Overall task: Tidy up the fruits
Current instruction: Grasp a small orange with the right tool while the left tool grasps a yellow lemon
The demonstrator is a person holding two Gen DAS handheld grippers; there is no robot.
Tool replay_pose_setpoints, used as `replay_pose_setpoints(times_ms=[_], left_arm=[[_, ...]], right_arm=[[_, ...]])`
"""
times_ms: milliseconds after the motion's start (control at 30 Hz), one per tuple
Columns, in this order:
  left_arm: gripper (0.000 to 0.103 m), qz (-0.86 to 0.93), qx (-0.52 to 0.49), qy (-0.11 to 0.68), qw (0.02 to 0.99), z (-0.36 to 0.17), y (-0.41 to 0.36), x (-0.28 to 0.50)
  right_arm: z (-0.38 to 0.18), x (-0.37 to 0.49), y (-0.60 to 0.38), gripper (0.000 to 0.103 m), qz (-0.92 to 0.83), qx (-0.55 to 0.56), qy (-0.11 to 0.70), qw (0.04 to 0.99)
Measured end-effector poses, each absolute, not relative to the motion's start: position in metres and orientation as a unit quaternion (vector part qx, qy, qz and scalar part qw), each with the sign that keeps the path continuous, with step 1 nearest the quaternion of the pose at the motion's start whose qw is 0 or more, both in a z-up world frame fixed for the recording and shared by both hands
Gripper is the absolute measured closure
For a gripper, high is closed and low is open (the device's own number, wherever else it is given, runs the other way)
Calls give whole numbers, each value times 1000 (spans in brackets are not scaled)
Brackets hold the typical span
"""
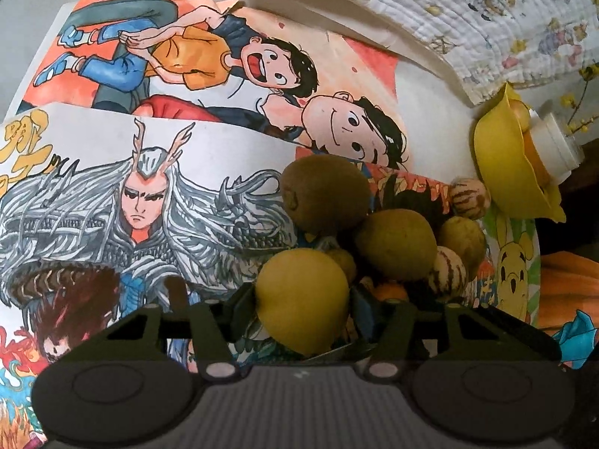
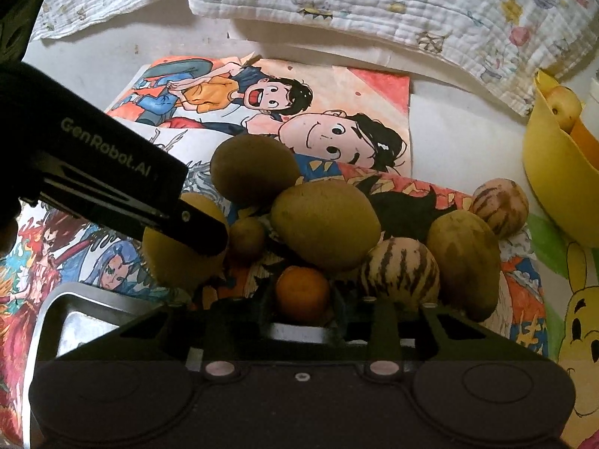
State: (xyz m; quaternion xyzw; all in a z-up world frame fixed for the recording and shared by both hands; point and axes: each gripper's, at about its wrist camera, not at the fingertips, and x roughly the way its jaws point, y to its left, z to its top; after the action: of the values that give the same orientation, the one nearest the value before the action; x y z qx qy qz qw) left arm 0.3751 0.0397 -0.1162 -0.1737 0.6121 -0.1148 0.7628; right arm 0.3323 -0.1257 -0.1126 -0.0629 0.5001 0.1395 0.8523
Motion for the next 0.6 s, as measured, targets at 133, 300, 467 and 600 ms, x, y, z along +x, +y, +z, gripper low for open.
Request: replay_pose_setpoints(times_ms=[133,300,467,600], left_arm=[[44,-116,-167,610,766,-114,40,371],[44,-117,-174,603,770,-108,45,359],[44,-114,-176,593,777,-98,50,341],[44,-111,-177,589,781,-90,53,322]], right_arm=[[-107,327,-129,68,143,-61,494,856],[-99,319,-133,68,156,-59,486,858],[-92,305,-136,68,171,-62,480,858],[-84,291,-139,68,186,-64,474,858]])
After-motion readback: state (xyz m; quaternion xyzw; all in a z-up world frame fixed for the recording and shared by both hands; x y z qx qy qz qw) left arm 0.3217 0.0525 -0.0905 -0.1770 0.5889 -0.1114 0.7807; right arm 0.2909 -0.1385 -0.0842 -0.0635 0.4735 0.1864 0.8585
